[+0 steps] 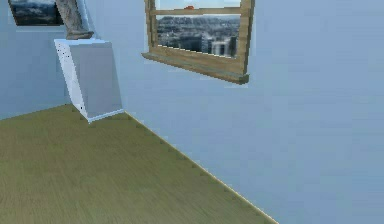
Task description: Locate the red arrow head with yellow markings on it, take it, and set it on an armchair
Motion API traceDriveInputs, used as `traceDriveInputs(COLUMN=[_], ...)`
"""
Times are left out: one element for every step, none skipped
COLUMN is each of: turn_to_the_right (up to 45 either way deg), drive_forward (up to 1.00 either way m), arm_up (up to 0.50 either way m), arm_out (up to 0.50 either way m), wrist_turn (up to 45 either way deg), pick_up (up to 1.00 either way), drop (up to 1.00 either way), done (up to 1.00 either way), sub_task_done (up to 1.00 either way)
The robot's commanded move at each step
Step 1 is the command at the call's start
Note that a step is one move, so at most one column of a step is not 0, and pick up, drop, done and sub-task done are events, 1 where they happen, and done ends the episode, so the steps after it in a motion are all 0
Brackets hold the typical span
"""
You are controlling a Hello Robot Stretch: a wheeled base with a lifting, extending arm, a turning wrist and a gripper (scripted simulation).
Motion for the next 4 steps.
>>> traceDriveInputs(turn_to_the_right=[45.0, 0.0, 12.0, 45.0], drive_forward=[0.00, 0.85, 0.00, 0.00], arm_up=[0.00, 0.00, 0.00, 0.00], arm_out=[0.00, 0.00, 0.00, 0.00], wrist_turn=[0.0, 0.0, 0.0, 0.0], pick_up=[0.00, 0.00, 0.00, 0.00], drop=[0.00, 0.00, 0.00, 0.00], done=[0.00, 0.00, 0.00, 0.00], sub_task_done=[0.00, 0.00, 0.00, 0.00])
